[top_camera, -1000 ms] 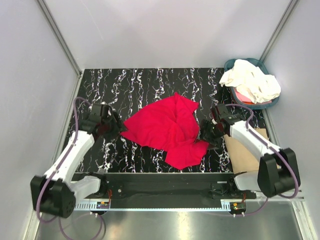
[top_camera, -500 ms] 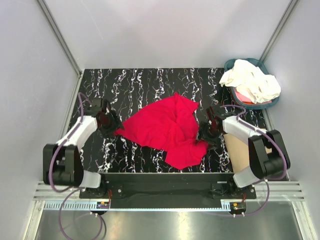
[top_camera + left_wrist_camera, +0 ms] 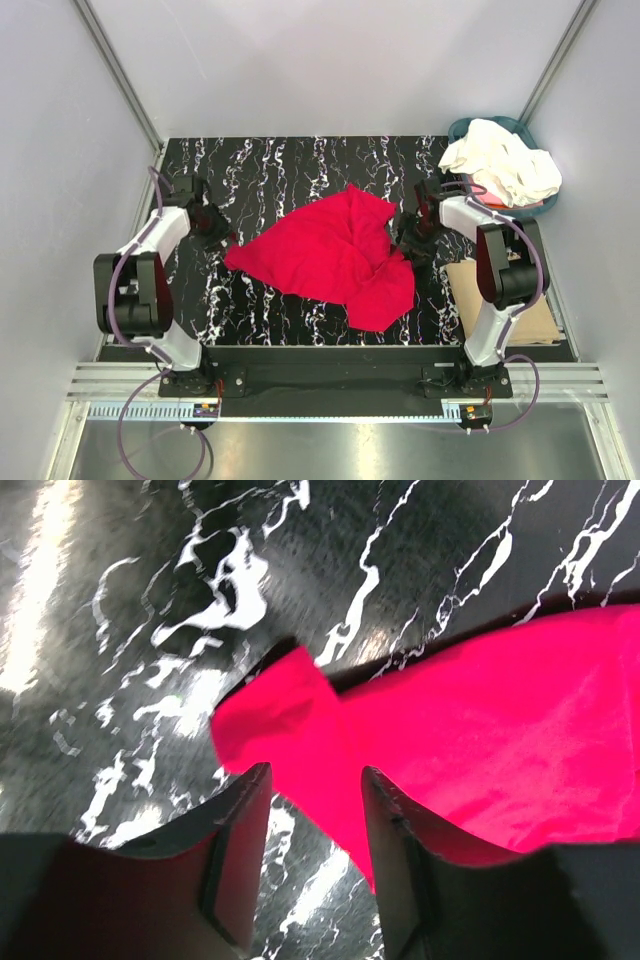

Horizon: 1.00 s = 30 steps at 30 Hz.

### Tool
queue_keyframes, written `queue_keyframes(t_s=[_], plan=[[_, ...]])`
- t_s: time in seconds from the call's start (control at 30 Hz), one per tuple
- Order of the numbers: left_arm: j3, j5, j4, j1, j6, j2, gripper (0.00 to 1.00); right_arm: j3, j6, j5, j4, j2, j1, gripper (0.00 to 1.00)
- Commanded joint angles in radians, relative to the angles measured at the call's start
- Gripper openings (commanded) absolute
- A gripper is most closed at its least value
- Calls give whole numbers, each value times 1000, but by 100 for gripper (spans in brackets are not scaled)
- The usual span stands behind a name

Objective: Fold and stack the t-shirts
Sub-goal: Flatten the tshirt out

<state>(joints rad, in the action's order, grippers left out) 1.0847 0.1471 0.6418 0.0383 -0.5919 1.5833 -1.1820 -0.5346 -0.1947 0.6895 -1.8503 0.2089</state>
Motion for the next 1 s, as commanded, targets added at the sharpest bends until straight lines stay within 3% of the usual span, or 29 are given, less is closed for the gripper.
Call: queue_keyframes(t_s=[0.0, 0.23, 0.4, 0.6, 0.97], plan=[[38, 42, -24, 0, -5, 55, 48, -28, 51, 86, 27, 15, -14, 76], [49, 26, -36, -2, -26, 133, 57, 85, 58, 106, 100, 266, -13, 79], [80, 5, -50, -3, -31, 188, 54, 176, 50, 22, 131, 419, -14, 79], [75, -32, -54, -6, -66, 142, 52, 298, 33, 12, 137, 572, -14, 80], [103, -7, -60, -5, -124, 248, 47, 312, 21, -55, 119, 551, -14, 73]])
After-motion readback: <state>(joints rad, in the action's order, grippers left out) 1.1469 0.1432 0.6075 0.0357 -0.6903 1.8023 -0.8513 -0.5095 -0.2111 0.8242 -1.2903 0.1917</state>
